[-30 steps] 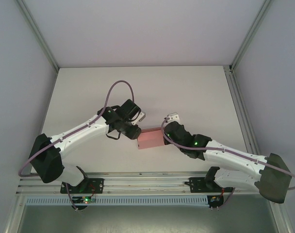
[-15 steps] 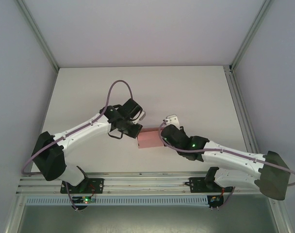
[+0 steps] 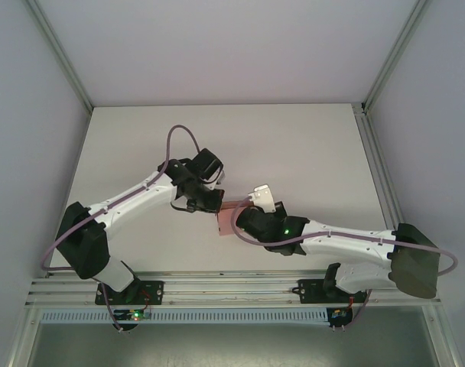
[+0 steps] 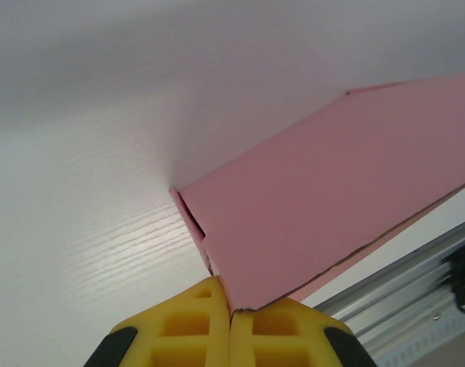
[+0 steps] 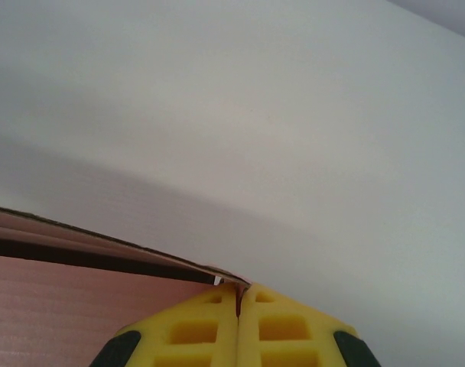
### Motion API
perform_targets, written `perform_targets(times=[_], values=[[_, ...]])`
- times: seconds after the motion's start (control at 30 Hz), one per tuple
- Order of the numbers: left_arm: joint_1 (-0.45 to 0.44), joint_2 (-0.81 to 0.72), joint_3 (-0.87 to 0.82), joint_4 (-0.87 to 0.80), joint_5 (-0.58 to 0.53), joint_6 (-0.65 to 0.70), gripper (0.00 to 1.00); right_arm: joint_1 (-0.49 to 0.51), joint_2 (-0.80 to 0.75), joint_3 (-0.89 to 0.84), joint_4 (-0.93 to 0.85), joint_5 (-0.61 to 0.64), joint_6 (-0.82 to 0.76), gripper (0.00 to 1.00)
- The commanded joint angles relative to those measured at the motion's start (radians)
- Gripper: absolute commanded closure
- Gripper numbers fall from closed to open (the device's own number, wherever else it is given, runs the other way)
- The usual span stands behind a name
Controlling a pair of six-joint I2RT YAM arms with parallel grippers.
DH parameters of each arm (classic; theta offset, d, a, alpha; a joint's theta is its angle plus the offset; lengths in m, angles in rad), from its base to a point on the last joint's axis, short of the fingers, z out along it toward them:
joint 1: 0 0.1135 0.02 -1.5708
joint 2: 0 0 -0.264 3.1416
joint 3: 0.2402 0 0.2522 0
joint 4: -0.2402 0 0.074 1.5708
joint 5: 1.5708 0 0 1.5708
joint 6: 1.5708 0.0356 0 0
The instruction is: Assemble paper box
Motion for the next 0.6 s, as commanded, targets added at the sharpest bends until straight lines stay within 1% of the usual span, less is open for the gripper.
perform_targets(times=[0.0, 0.13, 0.23, 0.37, 0.5, 0.57], values=[[0.017, -0.003, -0.004, 0.13, 0.128, -0.108, 0.98, 0.04, 0.019, 0.001, 0.005, -0.052, 0.037, 1.0], [0.015, -0.022, -0.039, 0.152, 0.11, -0.105, 0.98, 0.055, -0.011, -0.019, 0.022, -0.046, 0.057, 1.0], [0.014, -0.037, -0.104, 0.184, 0.049, -0.123, 0.98, 0.057, -0.035, -0.04, 0.063, -0.064, 0.056, 1.0], [0.011, -0.055, -0.191, 0.267, 0.031, -0.118, 0.98, 0.059, -0.053, -0.06, 0.103, -0.086, 0.05, 1.0], [-0.032, -0.055, -0.201, 0.24, -0.064, -0.061, 0.97, 0.063, -0.057, -0.063, 0.097, -0.085, 0.052, 1.0], [-0.056, -0.064, -0.238, 0.263, -0.07, -0.035, 0.97, 0.067, -0.056, -0.069, 0.102, -0.078, 0.059, 1.0]])
